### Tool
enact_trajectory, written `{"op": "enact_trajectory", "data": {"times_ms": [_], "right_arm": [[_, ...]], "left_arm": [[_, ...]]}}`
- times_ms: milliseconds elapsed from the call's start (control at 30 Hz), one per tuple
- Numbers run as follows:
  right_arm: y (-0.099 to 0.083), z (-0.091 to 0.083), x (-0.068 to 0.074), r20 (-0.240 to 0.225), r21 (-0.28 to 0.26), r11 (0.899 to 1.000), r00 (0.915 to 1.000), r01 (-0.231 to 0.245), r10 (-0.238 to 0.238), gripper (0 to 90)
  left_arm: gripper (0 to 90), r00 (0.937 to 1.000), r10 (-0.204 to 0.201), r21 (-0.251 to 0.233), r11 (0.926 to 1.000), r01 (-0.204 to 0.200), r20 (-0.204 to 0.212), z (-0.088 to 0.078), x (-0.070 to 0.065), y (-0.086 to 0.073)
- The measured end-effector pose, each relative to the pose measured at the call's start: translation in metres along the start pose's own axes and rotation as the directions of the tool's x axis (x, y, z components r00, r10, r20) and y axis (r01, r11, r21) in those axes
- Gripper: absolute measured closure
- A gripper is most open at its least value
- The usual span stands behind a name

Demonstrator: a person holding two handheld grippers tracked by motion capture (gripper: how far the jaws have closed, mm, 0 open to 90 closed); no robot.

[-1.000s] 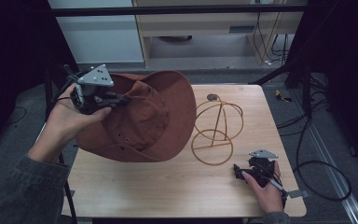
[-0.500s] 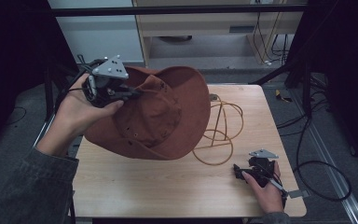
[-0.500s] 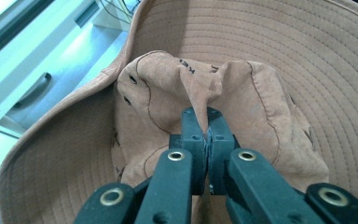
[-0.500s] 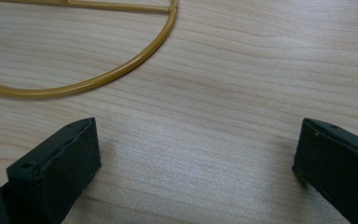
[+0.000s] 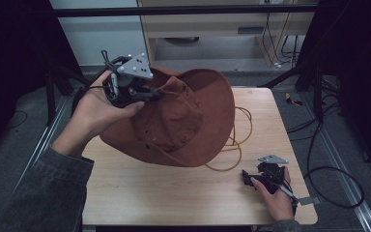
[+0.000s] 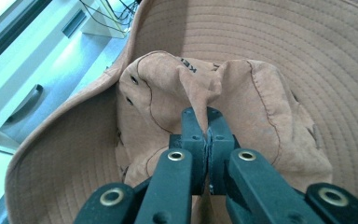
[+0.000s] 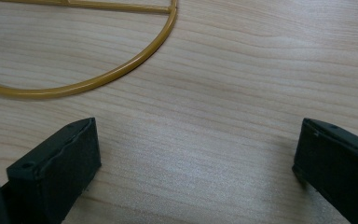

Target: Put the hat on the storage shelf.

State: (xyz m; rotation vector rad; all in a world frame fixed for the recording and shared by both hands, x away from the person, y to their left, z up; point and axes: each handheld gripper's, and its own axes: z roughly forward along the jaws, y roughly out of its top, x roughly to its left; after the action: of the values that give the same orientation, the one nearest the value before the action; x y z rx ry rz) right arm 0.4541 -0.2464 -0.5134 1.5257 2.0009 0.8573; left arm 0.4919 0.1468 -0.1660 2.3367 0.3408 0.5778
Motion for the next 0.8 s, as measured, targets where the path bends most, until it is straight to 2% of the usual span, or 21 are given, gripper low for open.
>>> {"op": "enact_trajectory", "data": {"times_ms": [367,700,800], "right_arm": [[0.0,0.0,0.0,-0.002,0.0,1.0,1.0,0.0,0.0,0.5],[0.0,0.0,0.0,0.0,0.001,1.0,1.0,0.002,-0.002,0.5],[0.0,0.0,0.0,0.0,0.0,1.0,1.0,0.006,-0.006,0.5]], "left_arm": [[88.7,0.9997,0.024,0.004,0.9997,-0.024,0.01,0.013,-0.004,0.018],[88.6,0.9994,0.025,0.003,0.9997,-0.025,0.025,0.025,-0.004,0.029],[88.6,0.9995,0.026,0.002,0.9997,-0.026,0.019,0.026,-0.003,0.032]]}}
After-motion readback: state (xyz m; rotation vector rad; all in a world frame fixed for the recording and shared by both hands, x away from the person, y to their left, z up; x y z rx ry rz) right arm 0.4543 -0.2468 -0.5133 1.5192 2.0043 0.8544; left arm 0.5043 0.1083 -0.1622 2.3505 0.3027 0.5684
